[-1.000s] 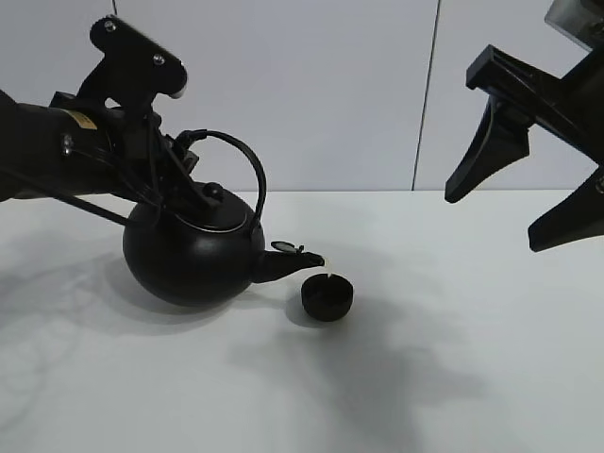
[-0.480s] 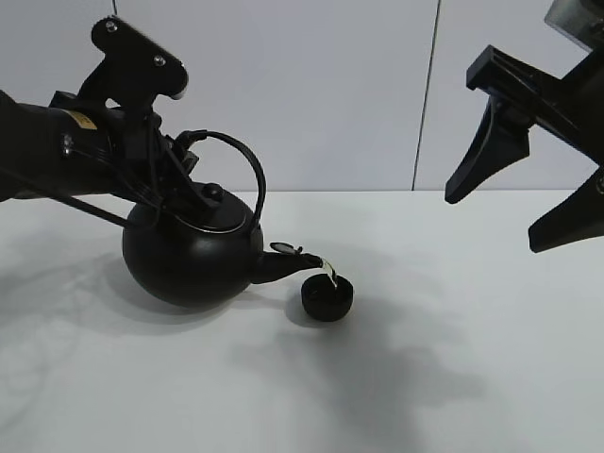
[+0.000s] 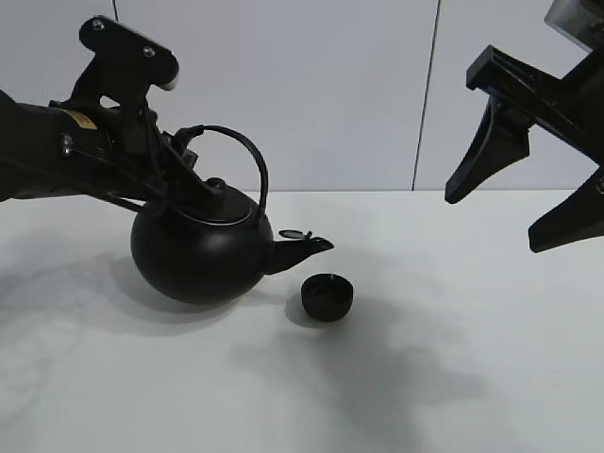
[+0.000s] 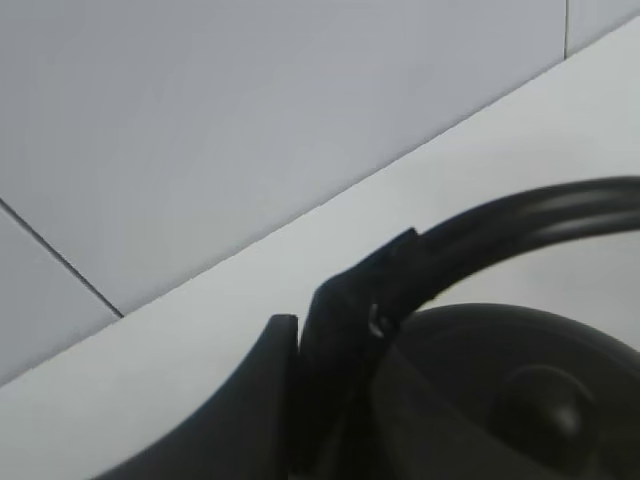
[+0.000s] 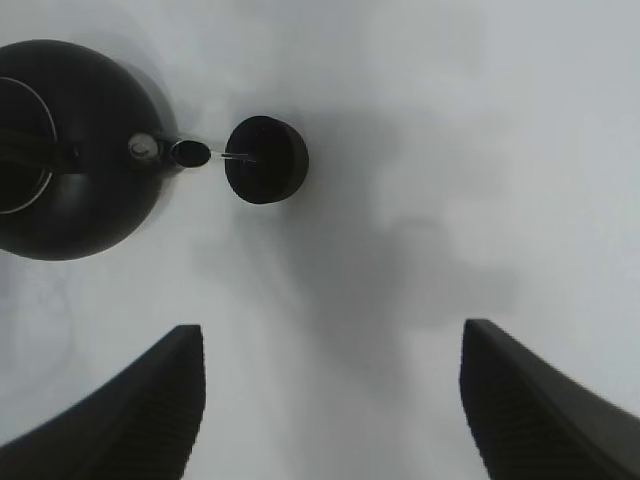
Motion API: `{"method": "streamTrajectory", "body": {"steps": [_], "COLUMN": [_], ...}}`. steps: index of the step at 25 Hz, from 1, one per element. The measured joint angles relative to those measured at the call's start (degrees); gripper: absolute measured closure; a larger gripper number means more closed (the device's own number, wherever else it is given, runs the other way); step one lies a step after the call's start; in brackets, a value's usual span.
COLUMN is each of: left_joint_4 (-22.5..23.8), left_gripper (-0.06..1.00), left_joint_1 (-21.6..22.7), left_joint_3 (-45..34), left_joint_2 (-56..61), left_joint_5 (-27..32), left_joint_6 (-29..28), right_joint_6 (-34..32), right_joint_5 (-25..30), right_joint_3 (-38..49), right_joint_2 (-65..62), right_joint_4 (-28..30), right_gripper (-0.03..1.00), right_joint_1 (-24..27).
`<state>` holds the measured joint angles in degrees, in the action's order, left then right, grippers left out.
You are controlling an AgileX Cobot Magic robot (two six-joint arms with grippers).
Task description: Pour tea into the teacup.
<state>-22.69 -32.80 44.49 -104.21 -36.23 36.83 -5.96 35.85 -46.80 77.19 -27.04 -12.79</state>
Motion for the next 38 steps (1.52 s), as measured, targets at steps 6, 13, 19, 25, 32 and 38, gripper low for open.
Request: {"method": "streamTrajectory", "body": {"steps": [6, 13, 19, 25, 32, 38], "left_joint_4": [0.0, 0.0, 0.0, 1.48, 12.0, 17.06], "left_gripper": [0.84, 0.84, 0.84, 0.84, 0.84, 0.84], "left_joint_1": [0.0, 0.0, 0.0, 2.17, 10.5, 11.04], "left_joint_3": [0.0, -4.08, -13.04, -19.38, -21.09, -21.09], "left_joint_2": [0.0, 0.0, 0.0, 0.16, 0.16, 0.16], "left_joint_5": [-0.23, -5.75, -16.06, -22.11, -22.49, -22.49], "left_joint_6": [-9.04, -20.61, -29.1, -31.78, -36.32, -36.83], "right_joint_6": [0.0, 0.0, 0.0, 0.0, 0.0, 0.0], "right_joint_5": [0.0, 0.0, 0.14, 0.14, 0.14, -0.52], "right_joint_3": [0.0, 0.0, 0.0, 0.0, 0.0, 0.0], "right_joint_2": [0.0, 0.0, 0.0, 0.0, 0.0, 0.0], "right_joint_4": [0.0, 0.0, 0.0, 0.0, 0.0, 0.0], "right_gripper": [0.47, 0.47, 0.47, 0.47, 0.47, 0.47], "right_joint_1": [0.0, 0.0, 0.0, 0.0, 0.0, 0.0]}}
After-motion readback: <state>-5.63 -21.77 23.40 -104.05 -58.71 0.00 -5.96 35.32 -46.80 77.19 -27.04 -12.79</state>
